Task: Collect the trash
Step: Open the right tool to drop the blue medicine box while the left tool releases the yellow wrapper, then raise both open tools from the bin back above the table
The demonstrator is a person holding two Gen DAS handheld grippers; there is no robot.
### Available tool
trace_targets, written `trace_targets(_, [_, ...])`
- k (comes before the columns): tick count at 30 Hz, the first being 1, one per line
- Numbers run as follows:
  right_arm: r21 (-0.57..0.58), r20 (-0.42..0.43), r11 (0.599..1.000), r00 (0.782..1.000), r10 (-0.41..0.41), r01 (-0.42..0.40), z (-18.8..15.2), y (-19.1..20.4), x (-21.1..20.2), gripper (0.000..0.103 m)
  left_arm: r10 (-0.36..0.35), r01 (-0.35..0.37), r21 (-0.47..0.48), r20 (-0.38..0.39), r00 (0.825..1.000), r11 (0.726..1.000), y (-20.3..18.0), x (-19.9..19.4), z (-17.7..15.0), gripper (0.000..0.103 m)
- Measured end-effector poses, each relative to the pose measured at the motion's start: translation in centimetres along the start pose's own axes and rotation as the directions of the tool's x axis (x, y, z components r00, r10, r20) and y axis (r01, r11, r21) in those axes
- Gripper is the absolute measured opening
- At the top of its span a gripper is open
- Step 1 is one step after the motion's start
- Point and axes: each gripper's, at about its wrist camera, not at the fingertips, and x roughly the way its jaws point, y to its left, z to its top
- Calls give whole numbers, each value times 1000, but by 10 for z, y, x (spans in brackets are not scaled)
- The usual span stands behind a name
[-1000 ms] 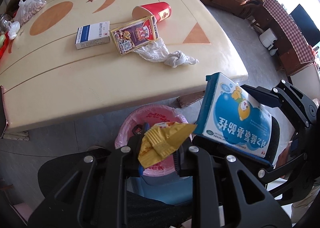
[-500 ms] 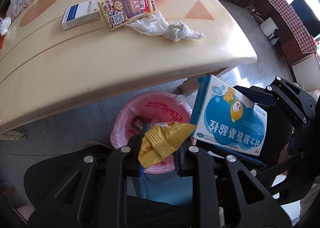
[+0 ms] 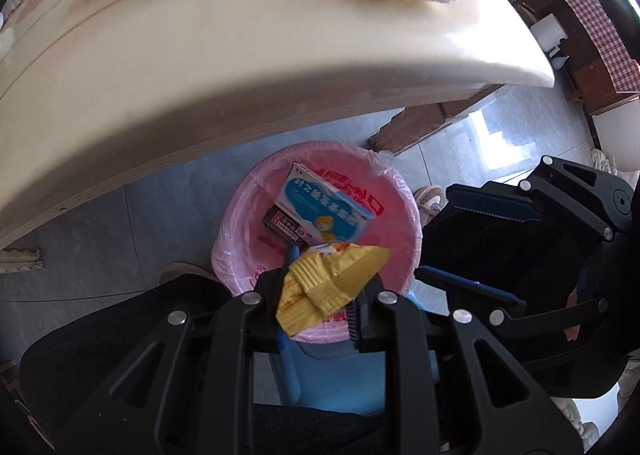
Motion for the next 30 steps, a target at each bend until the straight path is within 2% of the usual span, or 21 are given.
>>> trace_targets(4, [21,-53,1000,998,13,-12,-7,-10,30,46,-18,18,-12,-70,997,1000,6,42,1,22])
trace_targets(12, [23,-141,999,989,38,-35,-15,-16,74,47,13,-13,4,-167,986,1000,11,106,0,22])
trace_targets(14, [26,-155,999,987,49,-46,-18,-16,79,47,19,-18,10,-175,984,1000,11,109,0,32])
trace_targets(16, [27,-160,998,986,54,-51,-18,-16,80,47,18,-15,15,-176,984,1000,12,109,0,51])
trace_targets(17, [23,-165,999,985,48,-44,-19,-16,82,47,21,-19,14,-169,985,1000,13,109,2,56])
trace_targets(20, [32,-164,998,984,62,-57,-18,-15,81,48,19,-17,12,-161,987,1000,14,105,2,60])
trace_targets(24, [25,-160,998,985,58,-54,-17,-14,81,53,26,-24,10,-157,987,1000,17,102,1,60])
trace_targets(30, [19,-147,998,987,57,-55,-14,-8,72,54,40,-40,0,-140,989,999,18,88,0,61])
